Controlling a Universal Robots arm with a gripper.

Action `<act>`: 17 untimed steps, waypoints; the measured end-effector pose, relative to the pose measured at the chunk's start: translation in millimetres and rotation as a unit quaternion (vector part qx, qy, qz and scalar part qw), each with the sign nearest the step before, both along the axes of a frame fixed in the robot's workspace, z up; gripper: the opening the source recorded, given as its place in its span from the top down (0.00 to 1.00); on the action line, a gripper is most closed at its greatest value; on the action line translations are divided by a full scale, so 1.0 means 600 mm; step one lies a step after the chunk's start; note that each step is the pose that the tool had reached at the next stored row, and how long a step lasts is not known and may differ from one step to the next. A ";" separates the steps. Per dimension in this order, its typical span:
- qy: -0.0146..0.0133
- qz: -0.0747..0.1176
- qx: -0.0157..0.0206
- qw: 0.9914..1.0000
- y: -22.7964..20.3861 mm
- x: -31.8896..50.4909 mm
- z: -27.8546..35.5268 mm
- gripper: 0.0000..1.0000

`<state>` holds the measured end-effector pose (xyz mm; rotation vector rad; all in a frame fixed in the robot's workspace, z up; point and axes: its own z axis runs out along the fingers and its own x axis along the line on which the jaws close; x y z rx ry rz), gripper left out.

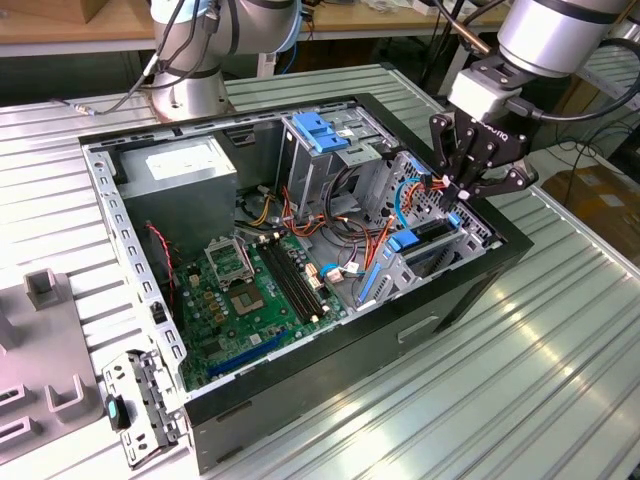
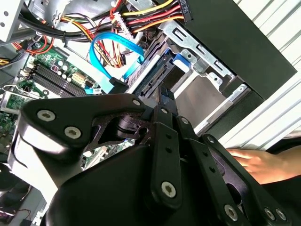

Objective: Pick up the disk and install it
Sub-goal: 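Insert the first disk wire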

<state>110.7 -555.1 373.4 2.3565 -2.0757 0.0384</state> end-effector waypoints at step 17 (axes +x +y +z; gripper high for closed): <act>0.000 0.006 0.000 1.000 0.0002 0.001 0.000 0.89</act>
